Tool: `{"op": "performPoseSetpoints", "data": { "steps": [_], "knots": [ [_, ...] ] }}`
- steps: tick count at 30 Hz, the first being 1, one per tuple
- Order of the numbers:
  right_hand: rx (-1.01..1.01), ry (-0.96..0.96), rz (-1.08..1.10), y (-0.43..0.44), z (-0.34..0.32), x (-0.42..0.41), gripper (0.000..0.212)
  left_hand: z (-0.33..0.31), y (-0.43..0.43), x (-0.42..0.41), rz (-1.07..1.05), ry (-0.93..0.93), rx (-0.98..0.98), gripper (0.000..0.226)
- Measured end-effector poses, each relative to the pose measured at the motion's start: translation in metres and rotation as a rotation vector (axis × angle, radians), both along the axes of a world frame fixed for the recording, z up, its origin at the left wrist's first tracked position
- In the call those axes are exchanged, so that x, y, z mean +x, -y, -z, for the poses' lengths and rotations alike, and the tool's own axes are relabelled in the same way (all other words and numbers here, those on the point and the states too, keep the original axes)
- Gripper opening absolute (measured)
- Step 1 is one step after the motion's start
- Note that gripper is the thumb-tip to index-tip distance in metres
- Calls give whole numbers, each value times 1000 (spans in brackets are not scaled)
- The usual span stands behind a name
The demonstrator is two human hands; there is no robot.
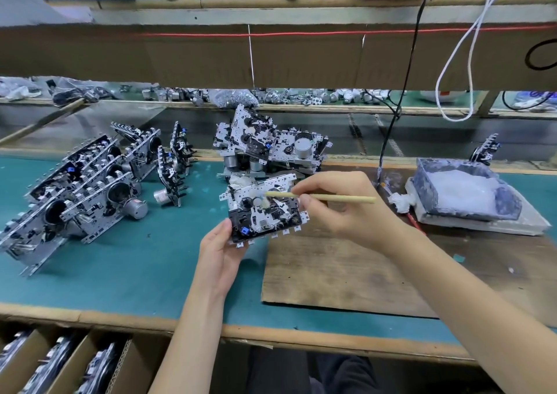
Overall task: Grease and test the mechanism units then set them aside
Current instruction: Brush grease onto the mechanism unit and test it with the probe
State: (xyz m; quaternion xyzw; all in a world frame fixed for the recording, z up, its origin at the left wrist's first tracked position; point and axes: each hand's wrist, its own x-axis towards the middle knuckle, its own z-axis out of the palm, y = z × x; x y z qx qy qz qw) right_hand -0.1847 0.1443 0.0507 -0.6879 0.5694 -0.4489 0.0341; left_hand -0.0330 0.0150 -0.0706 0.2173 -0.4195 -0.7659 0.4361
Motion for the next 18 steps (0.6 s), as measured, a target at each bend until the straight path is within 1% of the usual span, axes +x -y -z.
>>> {"op": "performPoseSetpoints", "data": {
  "steps": [3, 5, 6, 8, 9, 11, 12, 13, 15, 18],
  "knots": [
    [-120, -53, -25, 3, -1, 2, 22, -1, 0, 0, 1, -9, -1, 31],
    [-121, -165, -25, 9, 0, 5, 26, -1, -1, 0, 4, -9, -12, 31],
    [-98, -251, -7, 12, 0, 7, 27, -2, -2, 0, 5, -13, -12, 31],
    [-2, -460, 42, 20, 4, 7, 29, -2, -2, 0, 11, -25, -10, 32],
    [91, -562, 74, 24, 6, 6, 37, -2, -2, 0, 14, -28, -10, 32],
    [309, -719, 129, 32, 11, 6, 66, -2, -2, 0, 11, -27, -6, 32],
    [381, -775, 149, 35, 12, 5, 80, -2, -2, 0, 6, -24, 1, 31],
    [426, -818, 163, 39, 13, 6, 90, -2, -1, 0, 2, -22, 8, 31],
    [462, -839, 181, 44, 15, 8, 101, -2, -1, -1, 2, -25, 13, 31],
    [484, -805, 196, 49, 15, 9, 105, -2, -2, 0, 11, -30, 10, 32]
  ]
}}
